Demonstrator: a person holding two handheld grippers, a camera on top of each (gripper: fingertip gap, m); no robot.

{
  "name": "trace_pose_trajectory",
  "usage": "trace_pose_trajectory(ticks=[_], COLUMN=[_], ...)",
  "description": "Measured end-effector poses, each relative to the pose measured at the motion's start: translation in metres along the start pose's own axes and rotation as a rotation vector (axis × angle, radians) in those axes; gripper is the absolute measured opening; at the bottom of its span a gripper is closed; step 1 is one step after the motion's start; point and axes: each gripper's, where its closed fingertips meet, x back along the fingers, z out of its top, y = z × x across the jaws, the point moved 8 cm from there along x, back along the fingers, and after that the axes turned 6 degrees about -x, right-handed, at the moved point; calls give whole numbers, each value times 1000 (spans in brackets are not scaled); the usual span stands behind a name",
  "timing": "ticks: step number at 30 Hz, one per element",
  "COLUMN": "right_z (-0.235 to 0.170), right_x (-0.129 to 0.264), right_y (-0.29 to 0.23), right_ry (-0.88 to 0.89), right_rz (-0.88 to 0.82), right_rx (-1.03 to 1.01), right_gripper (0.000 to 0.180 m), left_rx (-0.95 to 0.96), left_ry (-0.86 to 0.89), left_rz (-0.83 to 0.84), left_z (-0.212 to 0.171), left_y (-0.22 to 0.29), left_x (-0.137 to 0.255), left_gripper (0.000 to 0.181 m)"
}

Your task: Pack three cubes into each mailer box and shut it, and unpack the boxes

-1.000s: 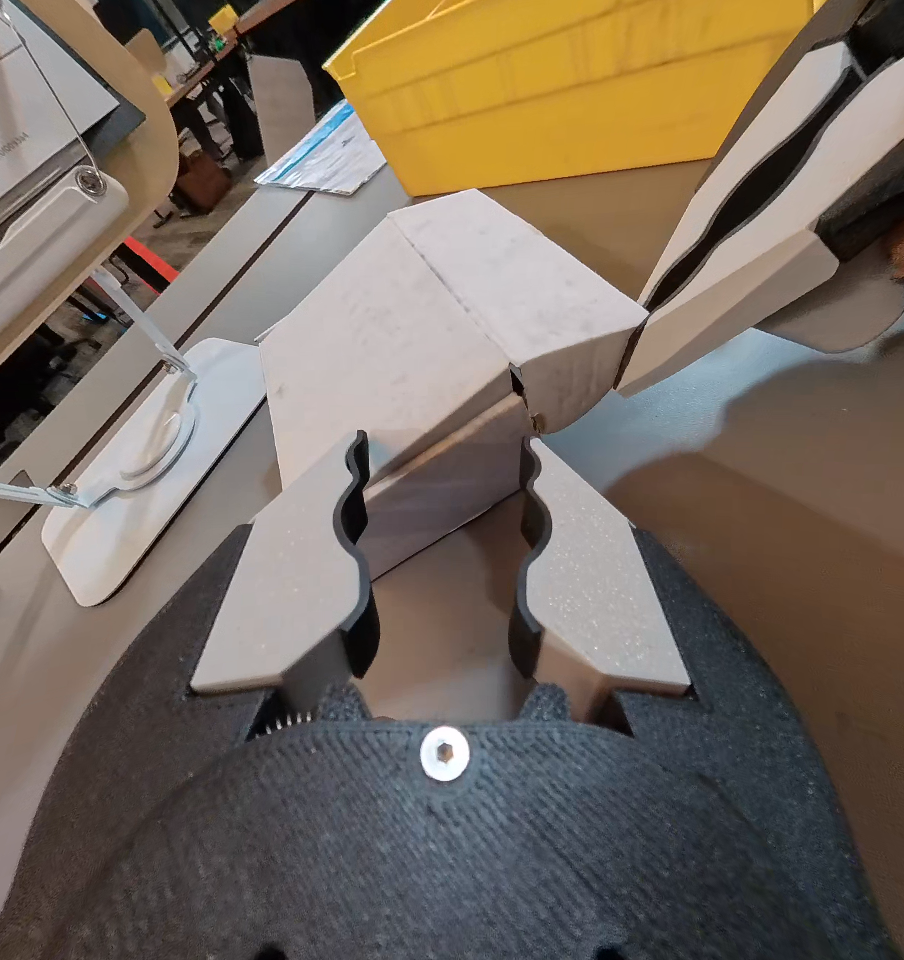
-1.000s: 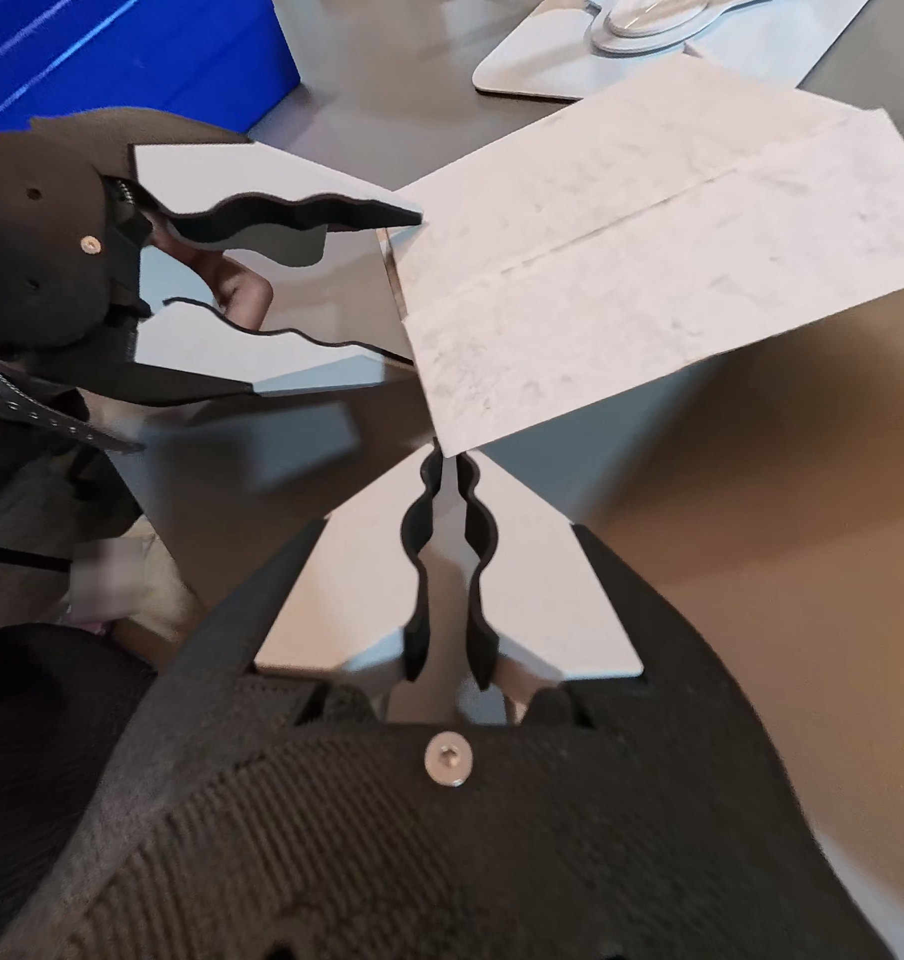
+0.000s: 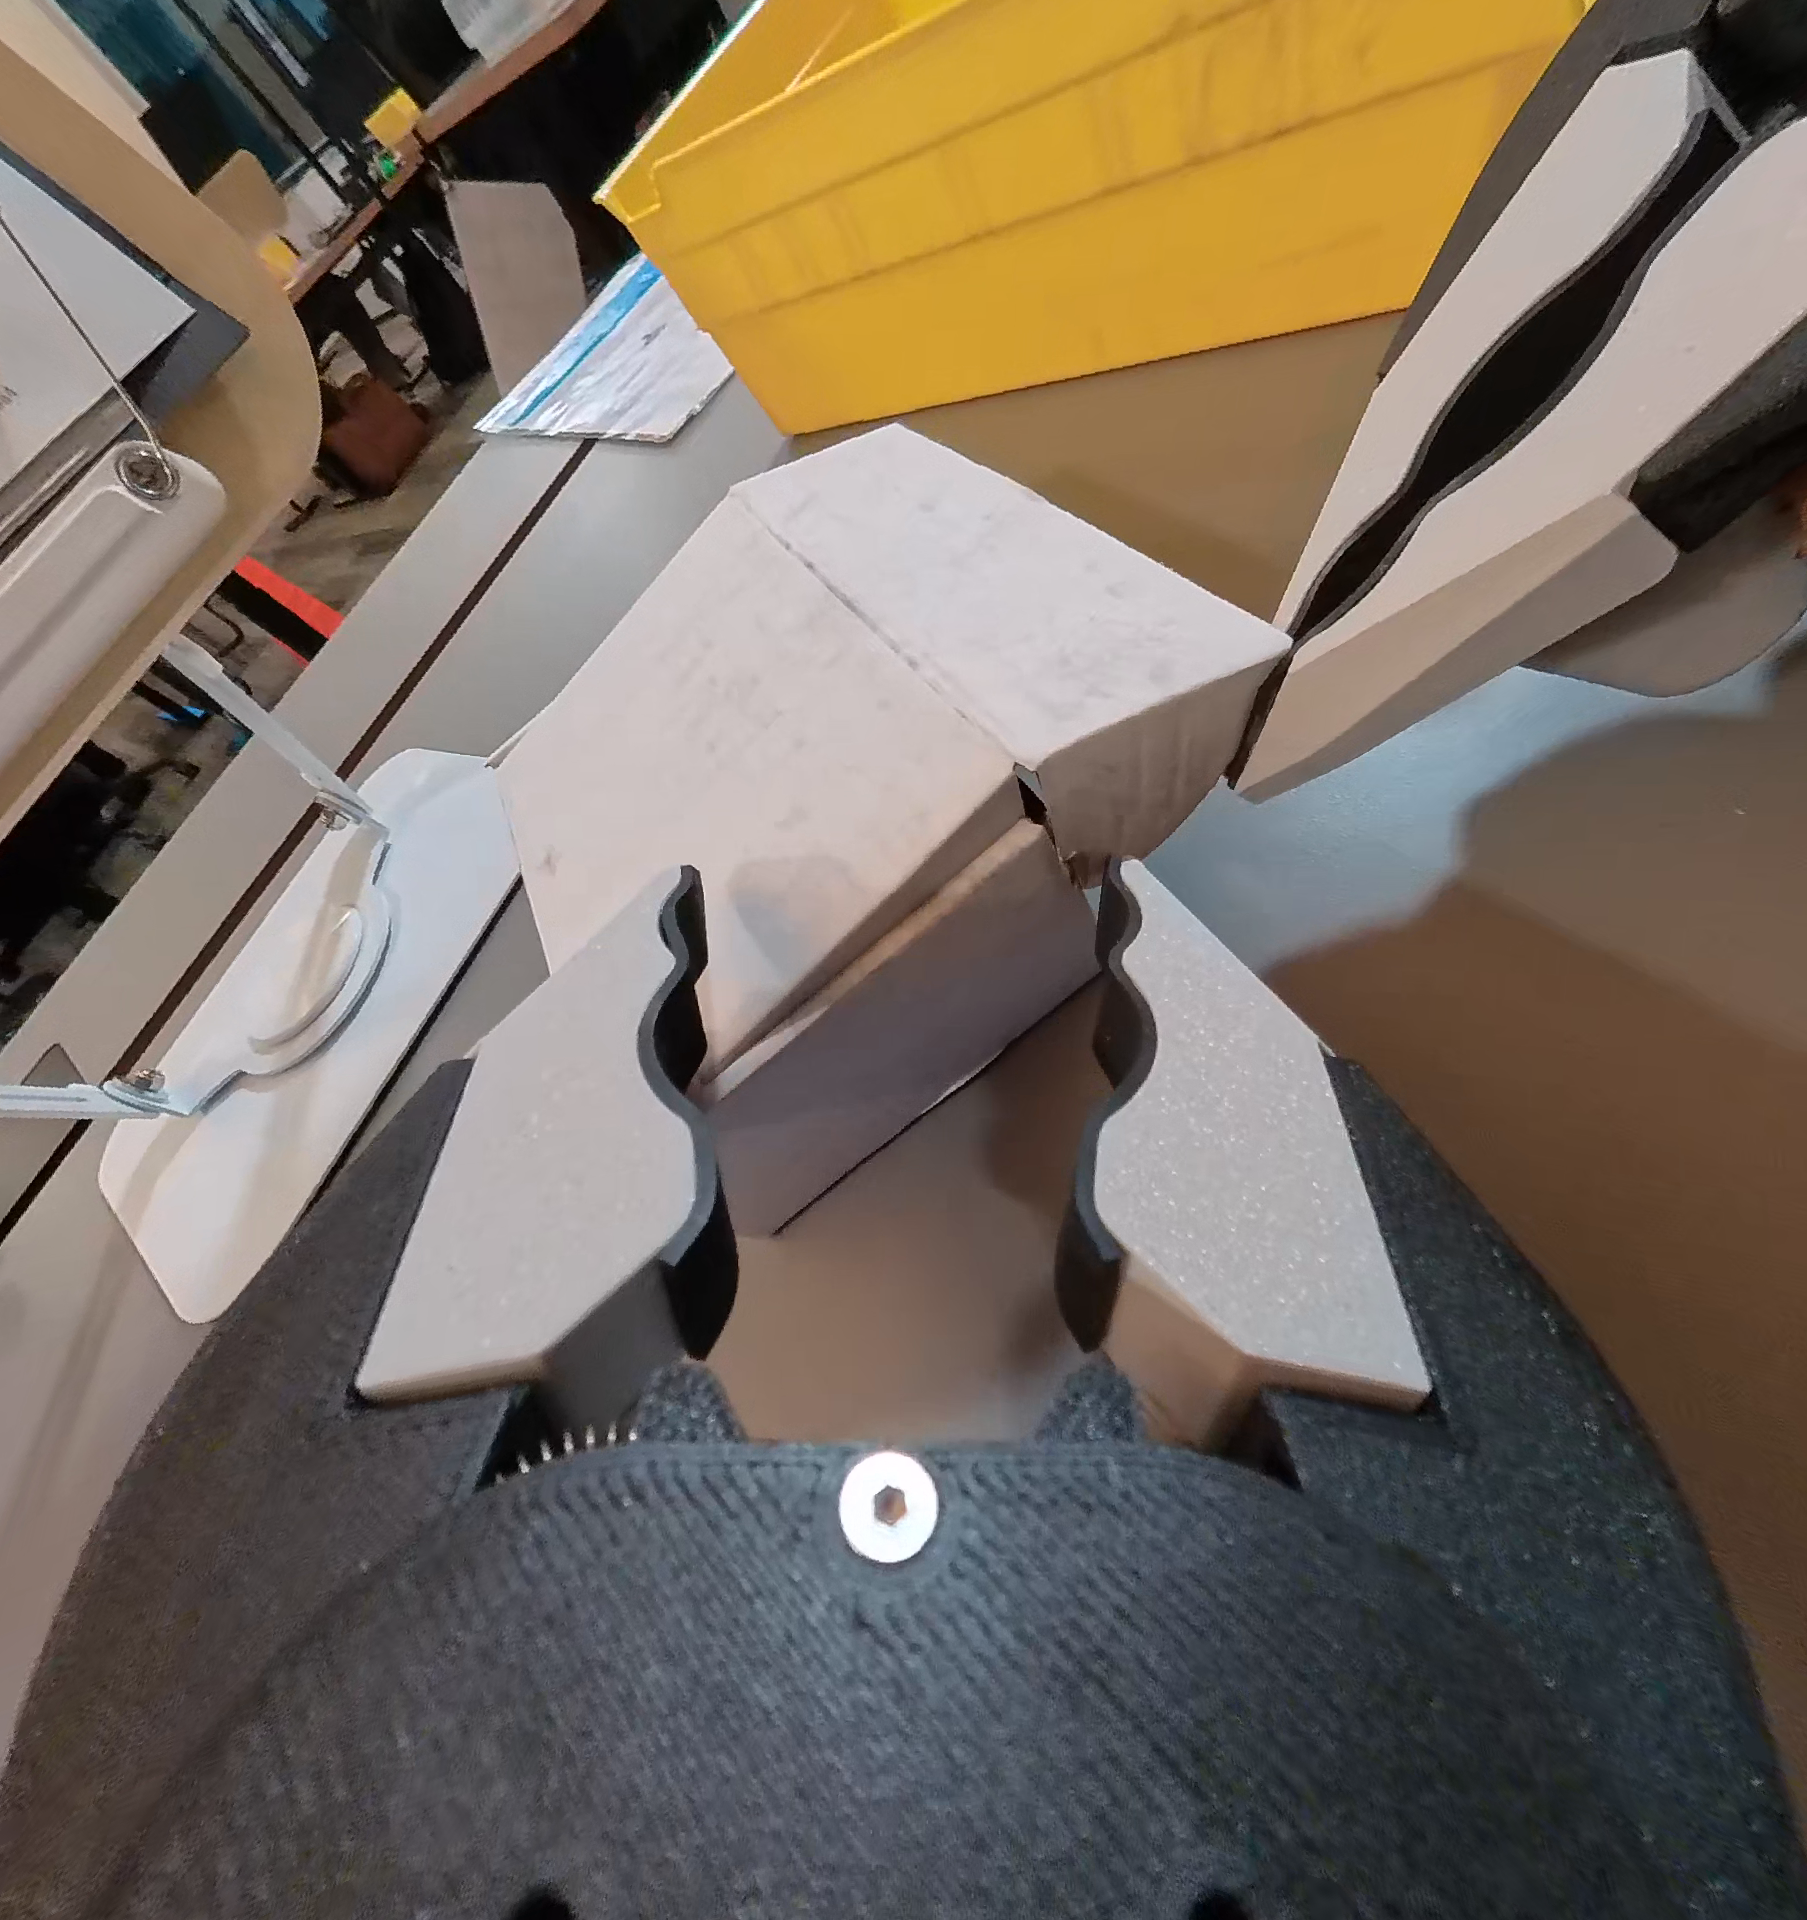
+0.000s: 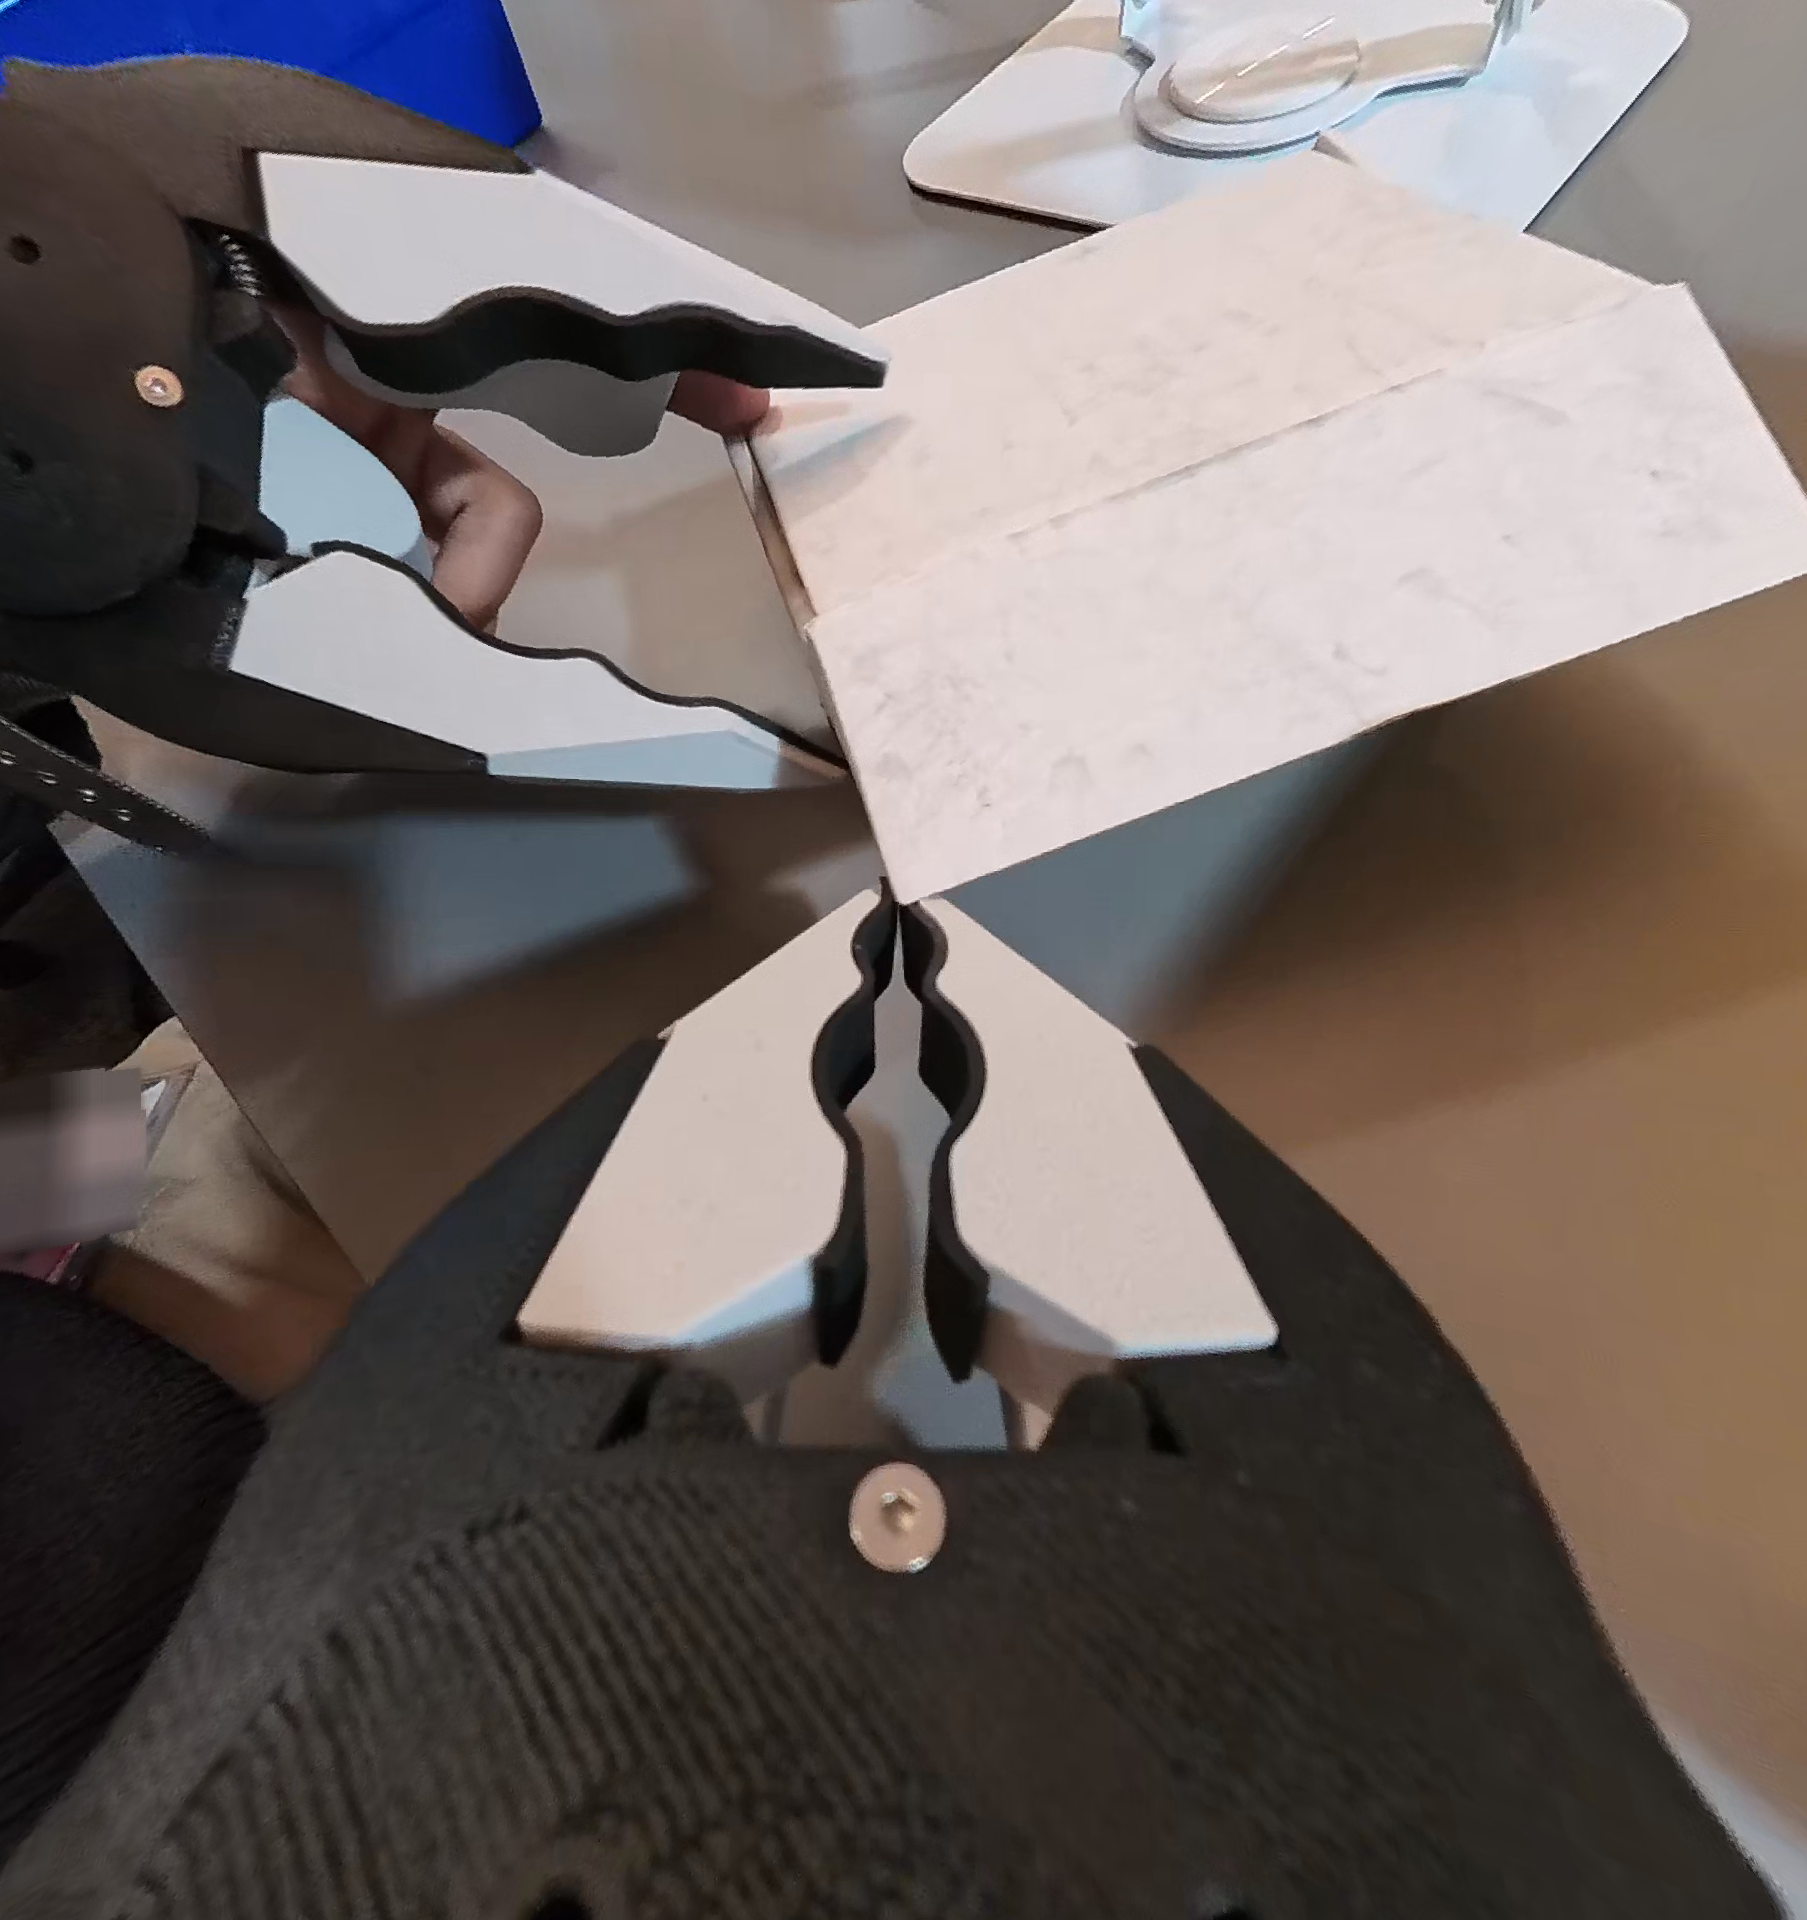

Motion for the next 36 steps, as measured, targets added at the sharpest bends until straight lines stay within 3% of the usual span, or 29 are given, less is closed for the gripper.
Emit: trace_pose_trajectory(ticks=[7, 17, 25, 36], right_z=[1, 1, 9, 9], right_x=[0, -5, -7, -7], right_y=[2, 14, 16, 18], right_ry=[13, -11, 45, 46], right_rz=[-35, -25, 129, 73], right_rx=[29, -97, -238, -234], right_gripper=[1, 19, 7, 6], left_rx=[-8, -25, -25, -20], left_ry=[-8, -13, -17, -20], left_rz=[-7, -2, 6, 4], left_z=[1, 1, 0, 0], left_y=[-1, -1, -2, -1], left_x=[-2, -2, -2, -3], left_gripper=[75, 70, 63, 63])
